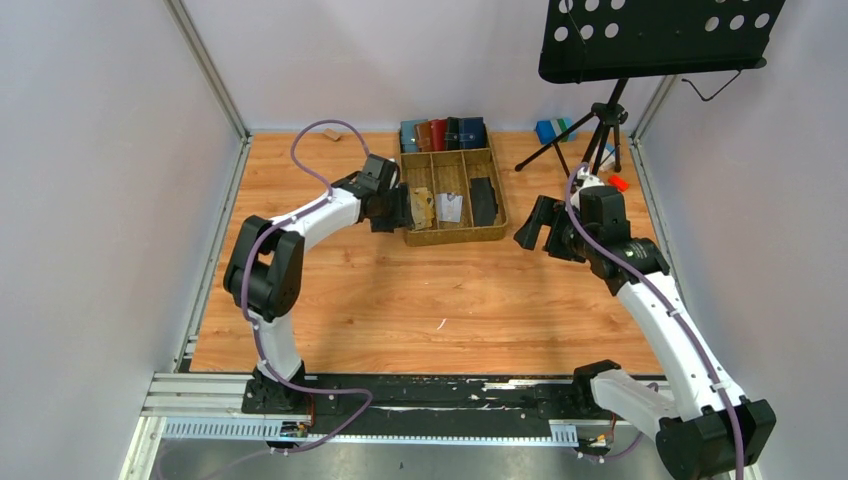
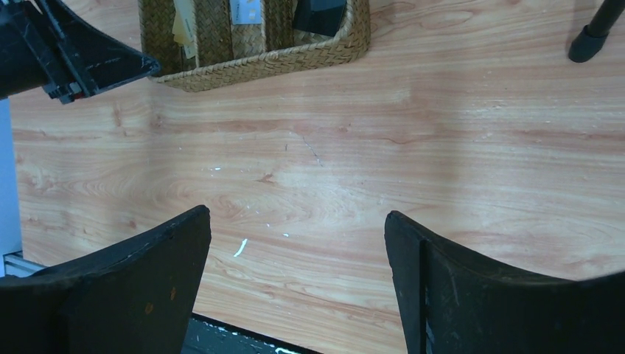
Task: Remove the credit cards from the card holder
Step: Move the storage box to the center of the board.
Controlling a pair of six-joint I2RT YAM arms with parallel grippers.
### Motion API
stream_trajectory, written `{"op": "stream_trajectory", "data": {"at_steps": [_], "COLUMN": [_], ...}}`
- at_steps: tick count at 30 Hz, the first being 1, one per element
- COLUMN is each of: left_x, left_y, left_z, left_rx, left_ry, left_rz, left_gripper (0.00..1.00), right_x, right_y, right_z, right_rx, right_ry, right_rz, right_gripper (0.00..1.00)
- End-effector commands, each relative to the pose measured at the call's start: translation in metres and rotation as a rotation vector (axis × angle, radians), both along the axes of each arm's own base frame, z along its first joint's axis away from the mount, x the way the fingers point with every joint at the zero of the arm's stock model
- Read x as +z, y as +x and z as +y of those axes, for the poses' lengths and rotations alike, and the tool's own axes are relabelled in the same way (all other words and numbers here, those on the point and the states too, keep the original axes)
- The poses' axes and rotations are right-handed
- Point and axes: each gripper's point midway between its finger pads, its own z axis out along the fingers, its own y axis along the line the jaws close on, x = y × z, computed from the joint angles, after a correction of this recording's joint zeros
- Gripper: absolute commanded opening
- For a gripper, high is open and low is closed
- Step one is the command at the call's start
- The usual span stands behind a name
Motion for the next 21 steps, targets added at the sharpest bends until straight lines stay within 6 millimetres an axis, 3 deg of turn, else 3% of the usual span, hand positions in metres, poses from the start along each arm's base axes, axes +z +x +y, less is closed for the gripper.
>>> {"op": "stream_trajectory", "data": {"at_steps": [1,7,15,21], "left_x": [0.008,0.003,0.002,0.007], "left_y": [0.023,0.029,0.014,-0.004], "left_z": [-0.011,-0.004,0.018,0.031], "left_rx": [0.026,0.012,-0.028,-0.023], "left_ry": [-0.025,0.051,0.158,0.176], "left_rz": [-0.026,-0.018,-0.010,-0.015], "left_gripper": [0.64,0.49,0.08,0.02], "right_x": [0.018,0.016,0.017,0.021], "right_y": [-0.004,-0.003,0.014,0.040], "right_z": [-0.009,-0.012,0.001,0.017], "right_rx": [-0.007,-0.020,0.008,0.047], "right_ry": [-0.041,-0.056,-0.020,0.013], "right_rz": [-0.052,-0.055,-0.050,-0.054], "right_gripper": [0.87,0.87,0.87,0.87]}}
